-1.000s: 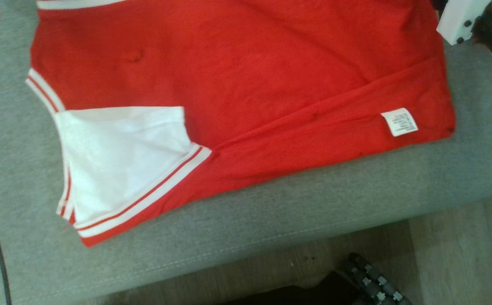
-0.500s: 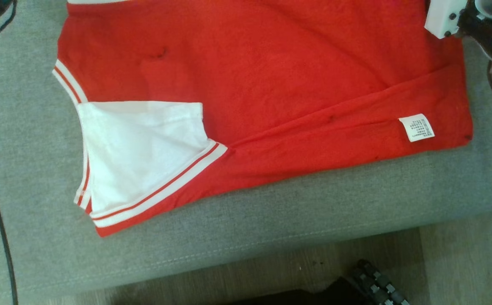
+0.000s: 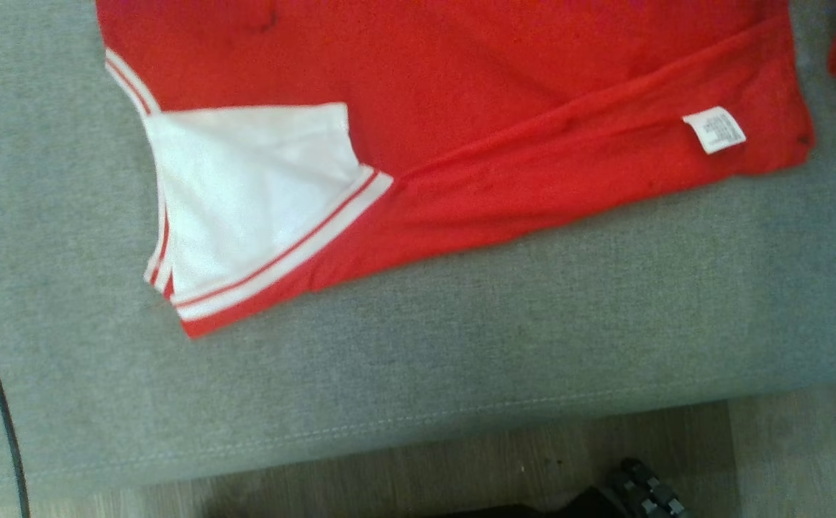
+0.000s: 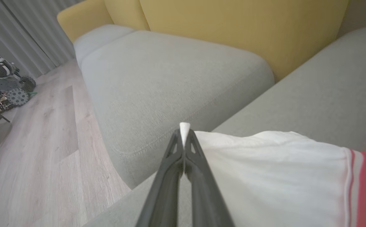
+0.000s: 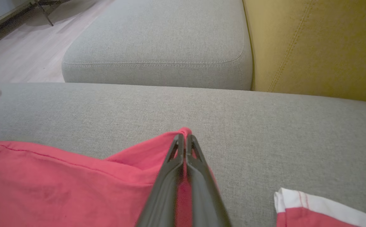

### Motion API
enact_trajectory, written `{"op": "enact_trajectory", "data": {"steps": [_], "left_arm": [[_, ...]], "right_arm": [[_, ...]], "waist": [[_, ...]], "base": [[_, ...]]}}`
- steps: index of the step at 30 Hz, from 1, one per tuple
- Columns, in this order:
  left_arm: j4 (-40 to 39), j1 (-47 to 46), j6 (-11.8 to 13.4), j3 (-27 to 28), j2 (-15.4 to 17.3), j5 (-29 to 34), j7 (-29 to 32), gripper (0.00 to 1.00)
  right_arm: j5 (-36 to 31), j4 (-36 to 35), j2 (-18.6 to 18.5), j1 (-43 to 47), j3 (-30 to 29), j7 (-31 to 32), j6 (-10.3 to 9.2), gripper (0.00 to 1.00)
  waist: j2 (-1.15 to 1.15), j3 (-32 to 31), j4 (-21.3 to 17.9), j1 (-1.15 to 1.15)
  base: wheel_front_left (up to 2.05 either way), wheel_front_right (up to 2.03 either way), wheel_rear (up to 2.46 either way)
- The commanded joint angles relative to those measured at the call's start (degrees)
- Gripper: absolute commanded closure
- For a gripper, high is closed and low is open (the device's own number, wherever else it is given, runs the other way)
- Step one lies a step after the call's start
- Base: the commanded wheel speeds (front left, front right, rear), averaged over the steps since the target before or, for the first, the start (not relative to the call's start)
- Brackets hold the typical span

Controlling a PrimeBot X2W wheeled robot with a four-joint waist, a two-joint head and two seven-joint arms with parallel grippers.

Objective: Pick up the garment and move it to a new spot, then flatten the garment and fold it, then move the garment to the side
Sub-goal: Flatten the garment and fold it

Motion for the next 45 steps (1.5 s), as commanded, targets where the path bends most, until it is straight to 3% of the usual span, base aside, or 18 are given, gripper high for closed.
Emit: {"op": "enact_trajectory", "data": {"steps": [1,7,13,21,22,28,34,39,40,41,42,43,45], "left_arm": [[-0.6,-3.0,0.2,3.2,2.0,-1.1,-2.2,1.00],[-4.7,2.3,0.1,4.0,3.2,-4.8,-6.9,1.00],[-16.4,12.8,0.5,5.4,7.9,-9.3,-9.3,1.00],[-38.4,29.8,7.5,5.7,17.2,-14.1,-8.3,1.00],[-38.4,29.8,7.5,5.7,17.2,-14.1,-8.3,1.00],[-51.5,39.0,13.0,4.3,23.2,-15.5,-6.7,1.00],[-55.0,44.7,16.4,2.2,24.0,-16.0,-6.6,1.00],[-52.3,47.3,18.3,0.3,21.4,-14.6,-7.8,1.00],[-51.3,47.8,18.9,0.2,20.4,-14.4,-8.3,1.00],[-50.4,48.3,19.3,0.1,19.4,-14.3,-8.7,0.93],[-49.3,48.7,19.9,0.0,18.5,-13.9,-9.1,0.54],[-48.4,49.4,20.8,0.3,17.3,-13.9,-9.5,0.00],[-47.5,51.0,22.9,1.7,14.9,-14.0,-10.3,0.00]], "right_arm": [[1.1,-1.4,-1.0,-0.7,-0.2,-1.2,0.26,1.00],[4.6,-3.2,-3.9,3.6,1.2,-2.4,0.26,1.00],[7.4,-6.9,-7.2,11.3,1.6,-3.9,0.26,1.00],[9.4,-11.5,-10.6,21.6,-1.1,-3.9,0.26,1.00],[9.4,-11.5,-10.6,21.6,-1.1,-3.9,0.26,1.00],[8.7,-12.2,-11.2,26.5,-4.5,-3.3,0.26,1.00],[8.0,-12.7,-10.1,30.3,-6.6,-0.6,0.26,1.00],[6.7,-13.1,-8.4,32.1,-7.9,1.0,0.26,1.00],[6.4,-13.0,-7.9,32.4,-8.3,0.9,0.26,0.72],[6.2,-12.8,-7.4,32.6,-8.9,0.6,0.26,0.00],[5.8,-12.7,-6.8,32.8,-9.5,0.1,0.26,0.00],[5.5,-12.5,-6.4,33.1,-10.4,-0.7,0.26,0.00],[4.9,-12.5,-5.3,34.2,-12.3,-2.5,0.26,0.00]], "waist": [[0.00,-0.7,0.7,0.00],[0.00,-3.0,2.4,0.00],[0.00,-6.0,4.1,0.00],[0.00,-8.0,5.5,0.00],[0.00,-8.0,5.5,0.00],[0.00,-8.3,6.0,0.00],[0.00,-7.9,6.4,0.00],[0.00,-7.8,6.4,0.00],[0.00,-8.0,6.3,0.00],[0.00,-8.3,6.3,0.00],[0.00,-8.6,6.3,0.00],[0.00,-9.0,6.2,0.00],[0.00,-10.0,6.2,0.00]], "base": [[0.00,0.00,0.00],[0.00,0.00,0.00],[0.00,0.00,0.00],[0.00,0.00,0.00],[0.00,0.00,0.00],[0.00,0.00,0.00],[0.00,0.00,0.00],[0.00,0.00,0.00],[0.00,0.00,0.00],[0.00,0.00,0.00],[0.00,0.00,0.00],[0.00,0.00,0.00],[0.00,0.00,0.00]]}}
